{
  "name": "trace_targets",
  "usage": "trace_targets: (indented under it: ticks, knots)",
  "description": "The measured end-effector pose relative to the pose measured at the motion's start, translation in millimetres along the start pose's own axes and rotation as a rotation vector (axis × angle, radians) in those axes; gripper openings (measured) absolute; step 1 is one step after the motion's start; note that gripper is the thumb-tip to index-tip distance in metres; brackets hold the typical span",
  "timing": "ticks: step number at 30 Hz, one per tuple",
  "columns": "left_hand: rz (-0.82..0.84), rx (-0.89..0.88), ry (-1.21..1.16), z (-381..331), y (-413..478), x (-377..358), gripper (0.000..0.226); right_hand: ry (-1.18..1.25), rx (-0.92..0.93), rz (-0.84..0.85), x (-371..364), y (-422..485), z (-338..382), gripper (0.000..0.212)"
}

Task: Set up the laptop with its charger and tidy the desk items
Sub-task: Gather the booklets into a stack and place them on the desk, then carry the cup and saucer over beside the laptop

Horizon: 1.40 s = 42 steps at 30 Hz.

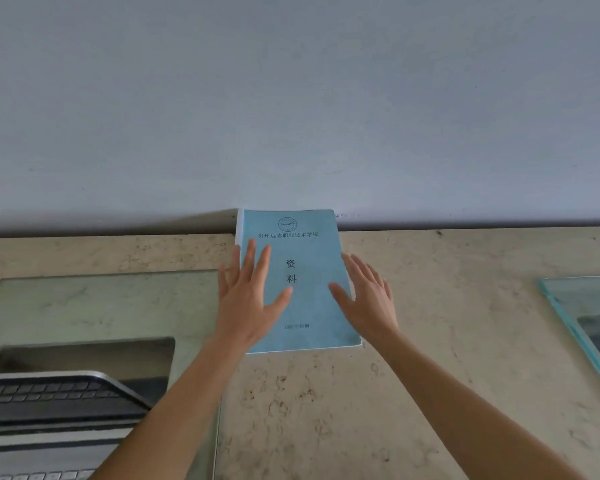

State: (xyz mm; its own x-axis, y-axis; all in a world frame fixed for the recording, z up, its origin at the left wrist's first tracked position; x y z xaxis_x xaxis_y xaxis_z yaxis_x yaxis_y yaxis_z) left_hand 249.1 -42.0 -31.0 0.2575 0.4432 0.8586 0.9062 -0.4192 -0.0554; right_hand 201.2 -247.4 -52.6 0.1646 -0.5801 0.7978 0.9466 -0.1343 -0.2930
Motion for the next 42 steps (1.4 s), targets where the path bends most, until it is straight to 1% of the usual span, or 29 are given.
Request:
trace_targets:
  ticks: [3, 7, 11, 15, 19, 25, 28, 31, 33, 35, 38, 42]
  knots:
    - [0.025, -0.017, 0.100, -23.7, -25.9, -3.7, 0.085, -0.079, 0.055, -0.059, 8.9, -37.3, 4.2, 0.071]
    - [0.046, -0.140, 0.134, -68.7, -66.5, 0.0, 0.088, -0.095, 0.073, -0.140, 30.6, -96.9, -0.1, 0.075]
    - [0.105, -0.257, 0.128, -118.0, -107.0, -3.3, 0.089, -0.116, 0.055, -0.194, 48.9, -165.2, -14.8, 0.076]
    - [0.152, -0.350, 0.108, -169.8, -140.1, -15.7, 0.091, -0.129, -0.021, -0.233, 67.3, -233.7, -41.8, 0.078]
    - [0.201, -0.472, 0.068, -227.2, -171.6, -37.3, 0.092, -0.107, -0.119, -0.287, 83.8, -304.8, -78.6, 0.075]
    - [0.384, -0.594, -0.064, -310.6, -220.1, -95.7, 0.092, -0.051, -0.353, -0.386, 93.0, -415.2, -149.7, 0.073]
    - [0.513, -0.564, -0.142, -339.8, -240.6, -133.4, 0.092, -0.032, -0.443, -0.415, 93.6, -457.6, -184.3, 0.072]
    - [0.613, -0.509, -0.167, -358.0, -252.8, -167.1, 0.093, 0.010, -0.490, -0.400, 90.1, -479.6, -215.6, 0.072]
    - [0.658, -0.445, -0.205, -362.5, -252.6, -185.9, 0.092, 0.044, -0.499, -0.386, 86.7, -484.7, -235.1, 0.073]
    - [0.693, -0.344, -0.269, -360.9, -248.1, -202.4, 0.090, 0.105, -0.513, -0.369, 82.3, -483.1, -252.2, 0.074]
    - [0.754, -0.162, -0.355, -352.2, -239.0, -229.9, 0.087, 0.269, -0.535, -0.334, 68.3, -474.0, -276.0, 0.075]
    - [0.836, 0.041, -0.488, -339.4, -235.5, -259.6, 0.090, 0.586, -0.573, -0.273, 46.4, -458.4, -304.5, 0.076]
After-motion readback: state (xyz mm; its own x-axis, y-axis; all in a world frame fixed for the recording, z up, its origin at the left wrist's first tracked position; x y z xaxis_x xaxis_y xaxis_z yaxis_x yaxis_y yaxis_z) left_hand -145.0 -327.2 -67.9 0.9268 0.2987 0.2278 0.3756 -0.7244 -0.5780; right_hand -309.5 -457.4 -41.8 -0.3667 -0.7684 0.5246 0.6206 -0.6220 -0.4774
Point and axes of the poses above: each hand's wrist, its own y-axis towards the middle knuckle, its own x-axis out of the back of the hand, z = x × y, the point moved 9 cm from there along y, towards the middle knuckle, and after that the axes turned 14 degrees about z, right-handed, at the moved point
